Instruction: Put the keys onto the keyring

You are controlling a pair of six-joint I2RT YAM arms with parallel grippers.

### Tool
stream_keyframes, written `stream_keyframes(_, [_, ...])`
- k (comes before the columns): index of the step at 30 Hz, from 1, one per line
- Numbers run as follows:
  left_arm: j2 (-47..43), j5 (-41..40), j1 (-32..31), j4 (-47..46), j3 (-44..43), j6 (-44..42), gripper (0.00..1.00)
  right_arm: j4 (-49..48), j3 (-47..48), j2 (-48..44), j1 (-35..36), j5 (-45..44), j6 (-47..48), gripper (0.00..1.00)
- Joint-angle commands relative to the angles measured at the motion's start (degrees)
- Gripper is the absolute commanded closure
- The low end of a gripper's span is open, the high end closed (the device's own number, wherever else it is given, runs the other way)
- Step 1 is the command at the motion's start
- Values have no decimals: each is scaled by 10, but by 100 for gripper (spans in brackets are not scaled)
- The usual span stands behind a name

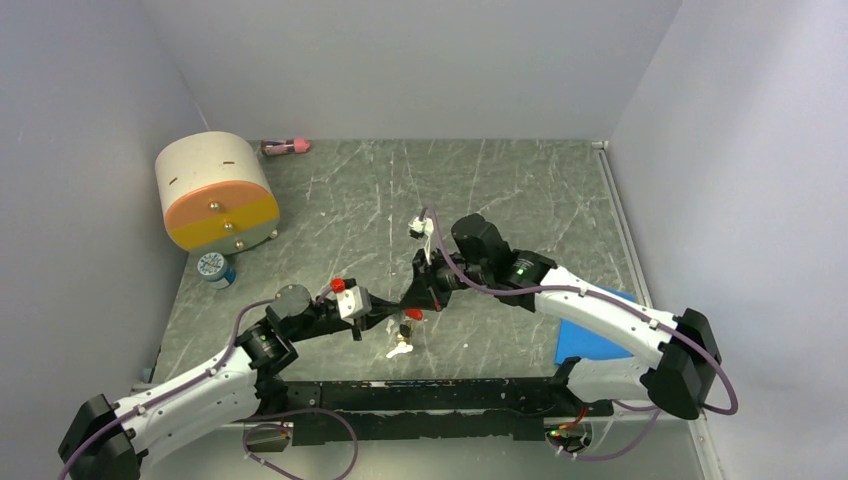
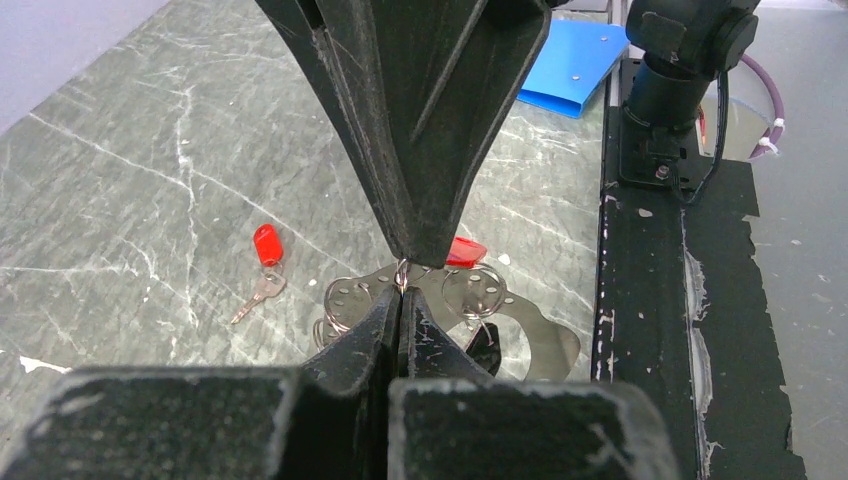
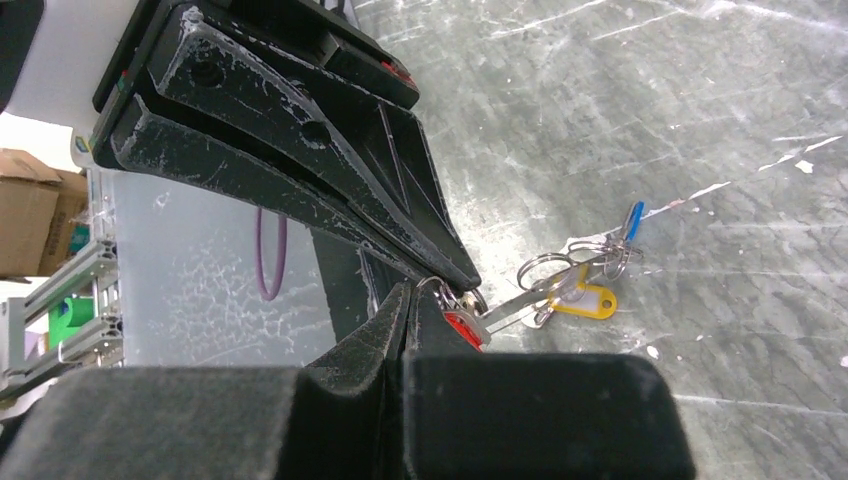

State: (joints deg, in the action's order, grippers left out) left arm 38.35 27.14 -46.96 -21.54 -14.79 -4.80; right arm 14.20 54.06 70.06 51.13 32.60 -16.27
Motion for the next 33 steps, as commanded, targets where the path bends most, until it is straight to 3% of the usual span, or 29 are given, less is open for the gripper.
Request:
stream_keyframes(1, [6,12,-2,-9,-23,12,97,-16,35,12,8,-5,-13,100])
stream_keyframes(5, [4,8,-2,-11,-20,11,97,-5,41,17,10,-14,-13,99])
stream_keyframes(15, [-7,-4,-2,-36,-2,17,97,3,46,12,22,-22,-13,79])
stream_keyframes(33, [-19,-16,-2,-38,11,16,97,124,126,39,124,-223,42,66])
